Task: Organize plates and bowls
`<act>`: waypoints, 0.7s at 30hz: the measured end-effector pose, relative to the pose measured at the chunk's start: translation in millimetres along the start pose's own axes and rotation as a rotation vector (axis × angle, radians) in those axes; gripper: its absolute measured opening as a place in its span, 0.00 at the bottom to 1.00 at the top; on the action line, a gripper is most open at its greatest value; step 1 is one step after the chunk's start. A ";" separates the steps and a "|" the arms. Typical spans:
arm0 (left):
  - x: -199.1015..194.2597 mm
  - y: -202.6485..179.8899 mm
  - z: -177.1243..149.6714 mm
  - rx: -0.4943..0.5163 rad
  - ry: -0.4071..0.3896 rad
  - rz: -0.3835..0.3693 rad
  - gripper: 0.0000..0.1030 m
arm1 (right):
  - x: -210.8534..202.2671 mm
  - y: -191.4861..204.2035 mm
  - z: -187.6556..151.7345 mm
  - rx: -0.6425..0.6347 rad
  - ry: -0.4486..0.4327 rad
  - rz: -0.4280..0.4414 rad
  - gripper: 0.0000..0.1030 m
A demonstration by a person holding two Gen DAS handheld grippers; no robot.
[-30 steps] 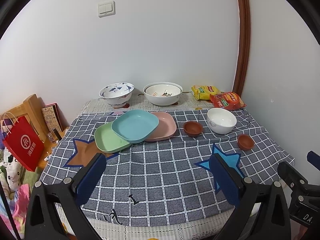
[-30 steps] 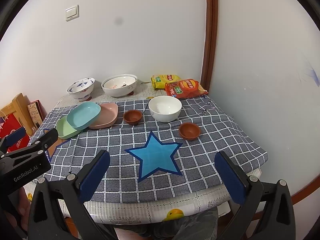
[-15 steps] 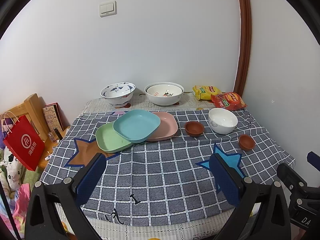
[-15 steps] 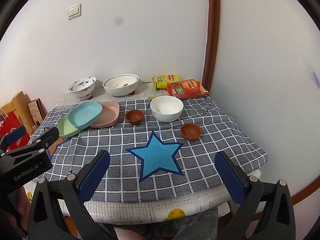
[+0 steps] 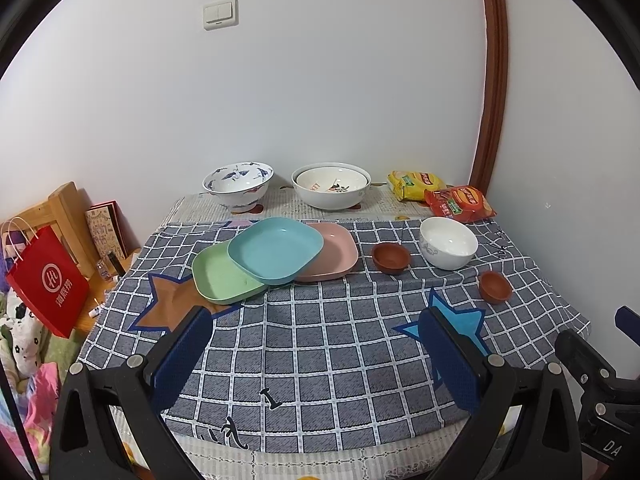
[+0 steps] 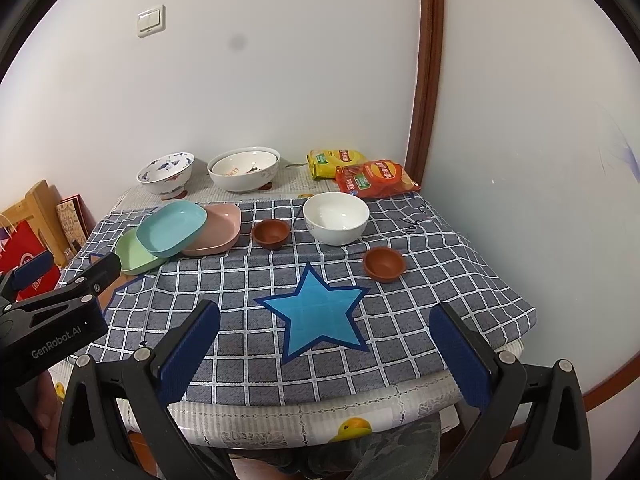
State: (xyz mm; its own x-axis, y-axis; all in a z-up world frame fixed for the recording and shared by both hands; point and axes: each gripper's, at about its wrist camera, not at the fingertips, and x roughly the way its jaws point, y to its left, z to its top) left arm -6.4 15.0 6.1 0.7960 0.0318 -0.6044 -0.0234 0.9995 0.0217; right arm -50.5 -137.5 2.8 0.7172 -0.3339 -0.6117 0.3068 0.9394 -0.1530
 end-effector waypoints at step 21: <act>3.2 -0.1 1.0 -0.013 0.007 0.002 1.00 | -2.2 2.5 2.4 0.006 -0.004 0.011 1.00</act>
State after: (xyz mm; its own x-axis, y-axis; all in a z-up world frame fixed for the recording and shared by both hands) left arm -3.3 15.1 5.0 0.7918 0.0333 -0.6098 -0.0323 0.9994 0.0127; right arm -49.8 -134.6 5.6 0.7232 -0.3242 -0.6098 0.3030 0.9424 -0.1416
